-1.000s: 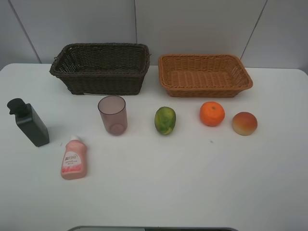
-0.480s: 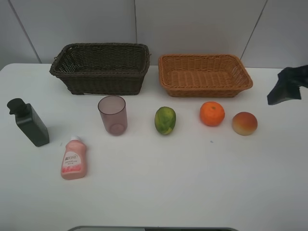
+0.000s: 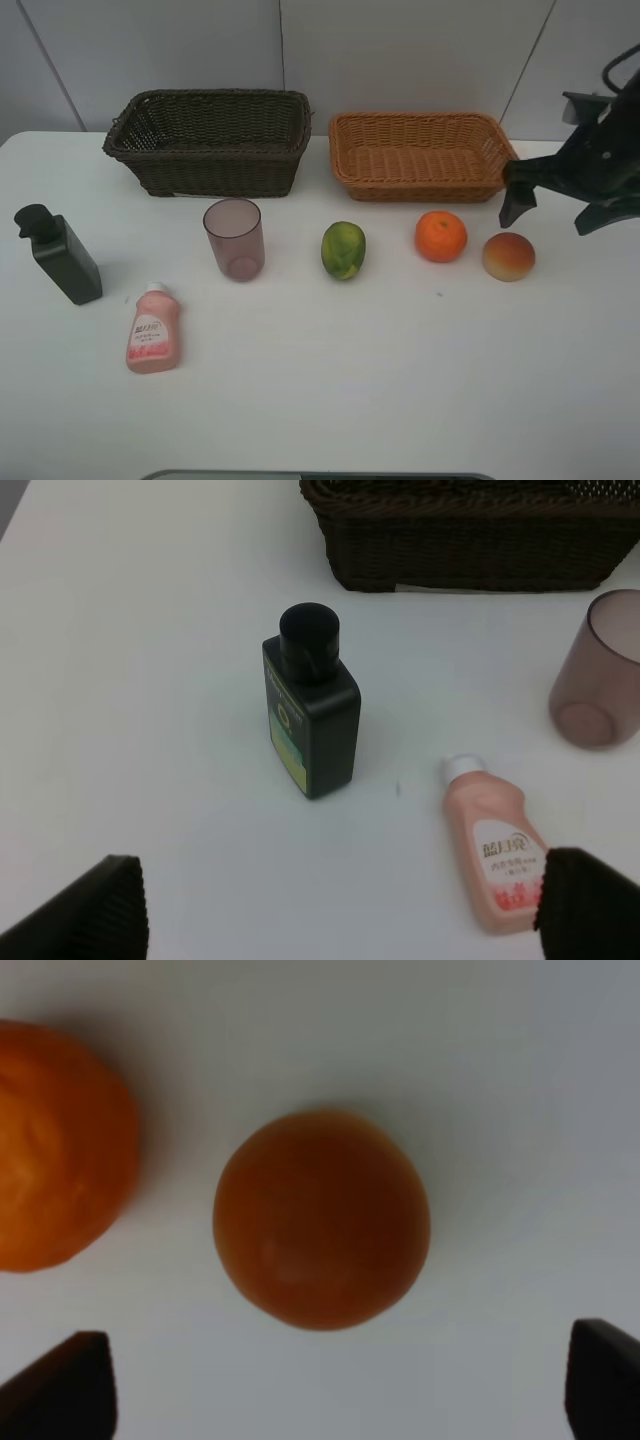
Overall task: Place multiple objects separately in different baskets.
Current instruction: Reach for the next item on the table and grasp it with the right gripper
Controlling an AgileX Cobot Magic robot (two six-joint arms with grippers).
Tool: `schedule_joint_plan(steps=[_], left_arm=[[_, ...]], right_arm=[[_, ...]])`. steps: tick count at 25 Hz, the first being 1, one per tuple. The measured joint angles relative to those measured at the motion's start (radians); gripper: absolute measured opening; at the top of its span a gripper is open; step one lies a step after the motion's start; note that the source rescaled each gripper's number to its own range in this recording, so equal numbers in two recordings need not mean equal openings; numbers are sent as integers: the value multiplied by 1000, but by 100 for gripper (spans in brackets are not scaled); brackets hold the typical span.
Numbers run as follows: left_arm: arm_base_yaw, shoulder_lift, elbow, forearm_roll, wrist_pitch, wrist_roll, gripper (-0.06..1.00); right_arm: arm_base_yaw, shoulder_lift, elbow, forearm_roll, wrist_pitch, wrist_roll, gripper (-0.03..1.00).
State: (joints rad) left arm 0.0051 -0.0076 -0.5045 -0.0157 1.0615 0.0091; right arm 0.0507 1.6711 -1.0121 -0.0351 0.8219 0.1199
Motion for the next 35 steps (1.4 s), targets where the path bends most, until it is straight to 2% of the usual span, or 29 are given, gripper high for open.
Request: schedule_joint_plan(steps=[10,20,35], left_arm=[[0,0,0,0,0,0,100],[0,0,0,0,0,0,100],[0,0,0,0,0,0,100]], right_arm=[[-11,121,-6,12,-146,0,100],[-11,213,-6,24,-187,7,100],[-11,263,-1,27,-186,8,100]])
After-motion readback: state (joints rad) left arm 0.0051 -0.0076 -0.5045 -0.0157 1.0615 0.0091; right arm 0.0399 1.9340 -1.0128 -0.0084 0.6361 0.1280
